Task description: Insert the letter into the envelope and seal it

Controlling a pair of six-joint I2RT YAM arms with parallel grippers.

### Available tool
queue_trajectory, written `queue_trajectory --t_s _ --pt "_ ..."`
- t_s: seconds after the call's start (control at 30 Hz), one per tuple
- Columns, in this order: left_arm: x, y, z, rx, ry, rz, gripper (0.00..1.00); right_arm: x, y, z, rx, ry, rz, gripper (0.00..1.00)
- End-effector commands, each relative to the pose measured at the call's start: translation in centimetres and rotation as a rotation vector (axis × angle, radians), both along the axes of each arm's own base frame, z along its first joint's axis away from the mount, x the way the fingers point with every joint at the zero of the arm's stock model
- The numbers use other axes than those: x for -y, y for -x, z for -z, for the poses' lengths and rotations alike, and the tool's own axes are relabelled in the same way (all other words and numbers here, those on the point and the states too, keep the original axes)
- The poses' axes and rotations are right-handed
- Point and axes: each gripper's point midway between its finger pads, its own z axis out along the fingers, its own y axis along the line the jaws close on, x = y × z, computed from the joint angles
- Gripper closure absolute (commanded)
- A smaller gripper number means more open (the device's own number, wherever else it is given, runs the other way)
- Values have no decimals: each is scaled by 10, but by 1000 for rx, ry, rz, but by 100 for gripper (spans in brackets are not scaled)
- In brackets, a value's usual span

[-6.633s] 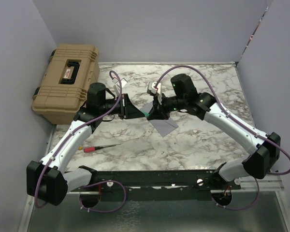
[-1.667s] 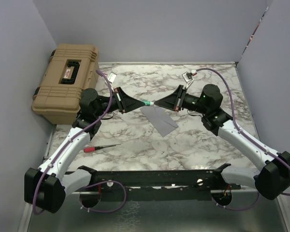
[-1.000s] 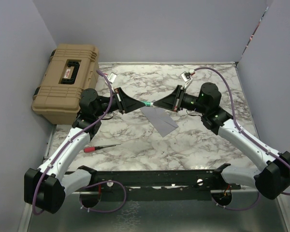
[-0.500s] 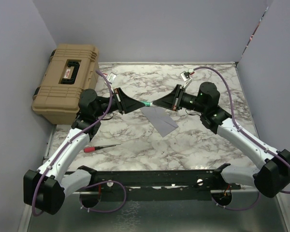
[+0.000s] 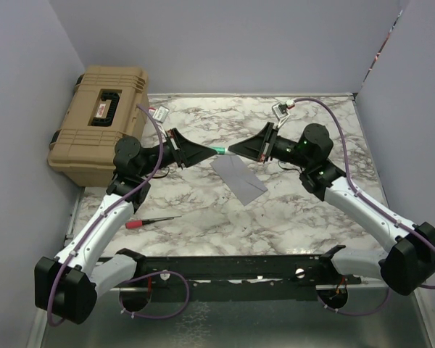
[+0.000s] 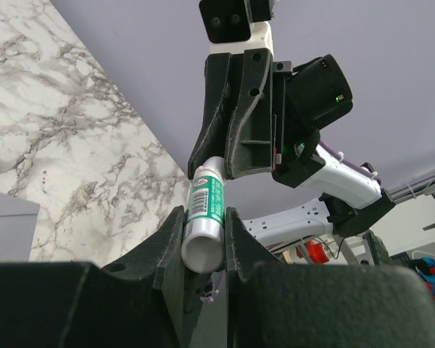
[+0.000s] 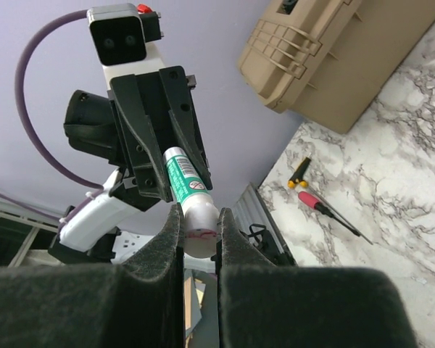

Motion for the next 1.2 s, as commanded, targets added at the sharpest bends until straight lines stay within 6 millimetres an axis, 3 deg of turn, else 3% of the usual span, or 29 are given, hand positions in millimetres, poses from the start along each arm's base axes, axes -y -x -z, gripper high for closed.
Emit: queue_trajectory --t_s 0.0,0.33,0.57,0.8,0.9,1.0,1.17 --pt "-3 14 -32 99 84 4 100 -3 13 -1 -33 -37 -65 100" --pt "-4 16 -37 108 117 6 100 -6 24 -19 -66 -141 -137 100" --pt "-3 18 -36 118 124 16 100 -9 28 -21 -92 -165 -171 100" --pt "2 22 -26 129 107 35 100 -17 30 -21 -110 -159 -203 100" --pt "10 26 -13 125 77 81 100 -25 30 -13 -135 -133 -216 100" --pt "17 30 3 107 51 125 100 -34 37 -7 -151 -122 -257 100" --pt "25 35 9 136 31 153 100 -47 49 -2 -171 -111 -300 100"
